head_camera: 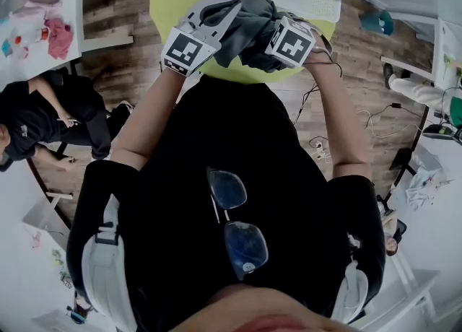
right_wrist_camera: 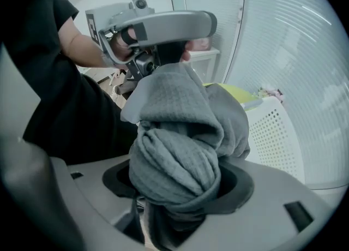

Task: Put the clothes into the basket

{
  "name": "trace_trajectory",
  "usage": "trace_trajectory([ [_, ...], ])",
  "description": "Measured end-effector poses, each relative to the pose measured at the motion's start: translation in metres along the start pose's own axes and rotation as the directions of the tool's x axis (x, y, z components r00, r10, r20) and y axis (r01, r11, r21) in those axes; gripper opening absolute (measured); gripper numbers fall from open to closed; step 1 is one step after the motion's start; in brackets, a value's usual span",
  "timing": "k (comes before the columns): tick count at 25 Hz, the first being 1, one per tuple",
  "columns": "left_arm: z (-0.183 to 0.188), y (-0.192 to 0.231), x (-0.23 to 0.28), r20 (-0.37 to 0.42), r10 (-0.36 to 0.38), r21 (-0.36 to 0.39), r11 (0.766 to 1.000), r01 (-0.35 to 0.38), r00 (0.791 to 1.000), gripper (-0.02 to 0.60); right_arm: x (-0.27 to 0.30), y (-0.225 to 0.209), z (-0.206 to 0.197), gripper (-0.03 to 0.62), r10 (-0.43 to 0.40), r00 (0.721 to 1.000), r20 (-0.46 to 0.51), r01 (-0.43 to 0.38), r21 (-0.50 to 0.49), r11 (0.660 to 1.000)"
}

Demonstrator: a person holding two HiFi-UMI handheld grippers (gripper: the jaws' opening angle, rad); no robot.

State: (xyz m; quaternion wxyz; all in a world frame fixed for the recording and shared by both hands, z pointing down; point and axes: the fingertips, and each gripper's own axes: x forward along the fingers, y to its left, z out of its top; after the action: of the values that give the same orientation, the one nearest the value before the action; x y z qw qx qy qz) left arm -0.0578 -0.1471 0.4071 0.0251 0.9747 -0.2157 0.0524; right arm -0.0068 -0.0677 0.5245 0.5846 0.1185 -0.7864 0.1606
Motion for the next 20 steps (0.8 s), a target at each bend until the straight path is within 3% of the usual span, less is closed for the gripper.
trace_trajectory([
  [10,0.056,0.002,0.034,0.055,0.033,0.043,0.998,-0.036,0.998,0.009,-0.087,-0.063,-0.019,0.337,-0.110,0.994,0.006,0.110,-0.071,0.991],
  [20,0.087,0.015,0.068,0.074,0.076,0.069,0.994,-0.081,0.994,0.009,-0.132,-0.120,-0.025,0.337,-0.202,0.978,-0.043,0.189,-0.208,0.960],
])
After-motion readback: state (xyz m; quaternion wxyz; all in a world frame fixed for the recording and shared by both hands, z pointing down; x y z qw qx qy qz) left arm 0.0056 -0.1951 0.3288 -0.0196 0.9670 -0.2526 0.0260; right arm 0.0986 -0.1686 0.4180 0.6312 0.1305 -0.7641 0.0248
